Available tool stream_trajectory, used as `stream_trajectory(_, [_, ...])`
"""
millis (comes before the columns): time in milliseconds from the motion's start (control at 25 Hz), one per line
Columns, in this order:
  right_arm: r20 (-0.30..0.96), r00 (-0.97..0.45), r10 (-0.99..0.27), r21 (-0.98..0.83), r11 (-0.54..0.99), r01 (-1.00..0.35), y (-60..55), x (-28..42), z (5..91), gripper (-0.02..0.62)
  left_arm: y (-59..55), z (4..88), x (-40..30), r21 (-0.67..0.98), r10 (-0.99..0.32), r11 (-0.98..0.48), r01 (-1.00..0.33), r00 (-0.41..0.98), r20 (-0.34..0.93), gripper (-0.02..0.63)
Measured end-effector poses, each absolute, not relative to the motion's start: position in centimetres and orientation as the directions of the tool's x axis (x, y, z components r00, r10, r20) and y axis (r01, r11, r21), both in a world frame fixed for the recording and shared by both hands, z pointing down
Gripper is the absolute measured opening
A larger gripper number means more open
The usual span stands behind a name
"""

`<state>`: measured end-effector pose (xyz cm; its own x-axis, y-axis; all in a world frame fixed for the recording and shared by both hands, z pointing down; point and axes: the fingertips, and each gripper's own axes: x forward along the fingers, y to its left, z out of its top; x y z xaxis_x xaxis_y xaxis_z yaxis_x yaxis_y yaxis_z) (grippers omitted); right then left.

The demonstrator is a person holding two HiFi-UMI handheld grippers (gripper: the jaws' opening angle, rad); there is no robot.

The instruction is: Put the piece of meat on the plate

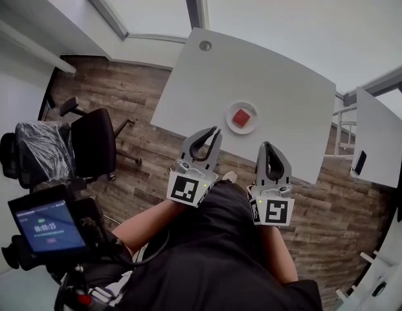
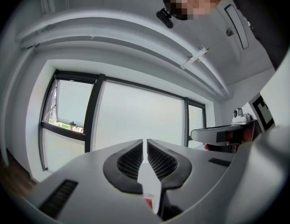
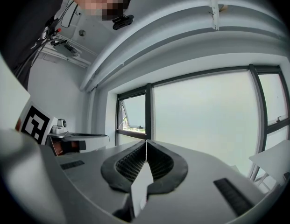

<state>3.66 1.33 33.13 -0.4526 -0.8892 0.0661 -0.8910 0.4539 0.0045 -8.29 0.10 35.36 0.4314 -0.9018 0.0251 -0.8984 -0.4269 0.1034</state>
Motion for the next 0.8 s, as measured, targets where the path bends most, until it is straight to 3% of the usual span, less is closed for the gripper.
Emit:
stream_trajectory(80, [0.063,-0.458,-0.887,0.007,0.460,-0.888,1.4,3.4,33.1,0.009,0.2,34.8,-8.5,0.099,-0.905,-0.424,-0.900,0.426,0.005,0.006])
stream_trajectory(800, [0.058,-0.441,-0.895,0.072,0.445,-0.893,1.8,4.2,32.5,0.008,0.3,33.5,-6.7,0.059,-0.886,-0.465,-0.884,0.464,-0.030,0.006])
